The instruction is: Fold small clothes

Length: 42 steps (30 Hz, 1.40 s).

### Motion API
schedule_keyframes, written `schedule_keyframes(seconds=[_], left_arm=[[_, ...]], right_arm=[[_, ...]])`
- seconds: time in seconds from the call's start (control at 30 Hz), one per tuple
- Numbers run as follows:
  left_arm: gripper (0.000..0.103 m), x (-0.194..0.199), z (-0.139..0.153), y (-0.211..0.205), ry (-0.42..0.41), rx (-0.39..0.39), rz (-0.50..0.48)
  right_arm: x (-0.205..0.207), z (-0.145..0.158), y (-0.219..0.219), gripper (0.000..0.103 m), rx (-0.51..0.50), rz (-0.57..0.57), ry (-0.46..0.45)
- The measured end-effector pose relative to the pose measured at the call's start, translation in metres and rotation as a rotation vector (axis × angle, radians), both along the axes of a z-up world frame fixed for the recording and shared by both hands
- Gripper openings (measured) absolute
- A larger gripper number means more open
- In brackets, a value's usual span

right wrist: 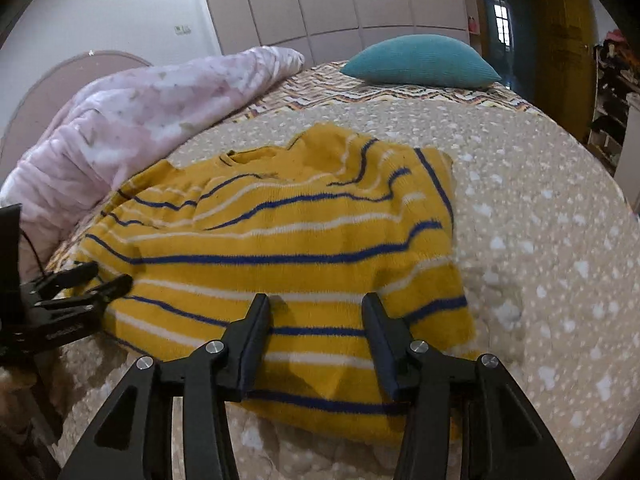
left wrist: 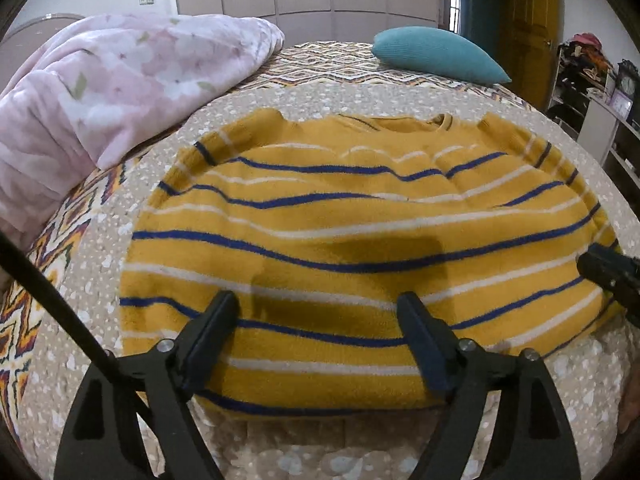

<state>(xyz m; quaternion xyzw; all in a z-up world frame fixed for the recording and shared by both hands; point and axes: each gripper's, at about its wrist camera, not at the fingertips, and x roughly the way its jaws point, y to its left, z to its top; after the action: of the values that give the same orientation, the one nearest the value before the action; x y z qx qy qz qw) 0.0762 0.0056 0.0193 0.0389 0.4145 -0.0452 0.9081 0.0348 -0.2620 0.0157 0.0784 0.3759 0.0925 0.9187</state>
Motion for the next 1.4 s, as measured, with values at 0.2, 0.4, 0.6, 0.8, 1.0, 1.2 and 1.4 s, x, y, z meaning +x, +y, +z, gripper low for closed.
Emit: schedule_keyframes(seconds=[0.2, 0.4, 0.6, 0.8, 1.0, 1.2, 1.4], left_arm=[[0.100, 0.003, -0.007, -0.003, 0.026, -0.012, -0.019], [0.103, 0.008, -0.009, -0.009, 0.057, -0.011, -0.022], [0.103, 0.006, -0.011, -0.017, 0.026, 0.040, 0.001], [0.103, 0.006, -0.011, -0.012, 0.021, 0.007, -0.001], [0.103, 0.004, -0.009, -0.007, 0.015, -0.037, -0.009], [0.103, 0.001, -0.006, 0.010, 0.001, -0.181, -0.031], [0.103, -0.005, 0.002, 0.022, -0.014, -0.291, -0.037]], right_arm=[[0.004, -0.001, 0.007, 0.054, -0.033, 0.002, -0.011], [0.006, -0.002, 0.002, 0.056, 0.003, 0.009, -0.011], [0.005, -0.002, 0.001, 0.056, 0.018, 0.008, -0.010], [0.005, -0.002, 0.002, 0.056, 0.005, 0.006, -0.006], [0.006, -0.002, 0.015, 0.056, -0.074, -0.003, 0.000], [0.008, -0.003, 0.036, 0.059, -0.230, -0.017, 0.010], [0.009, -0.004, 0.051, 0.063, -0.353, -0.040, 0.012]])
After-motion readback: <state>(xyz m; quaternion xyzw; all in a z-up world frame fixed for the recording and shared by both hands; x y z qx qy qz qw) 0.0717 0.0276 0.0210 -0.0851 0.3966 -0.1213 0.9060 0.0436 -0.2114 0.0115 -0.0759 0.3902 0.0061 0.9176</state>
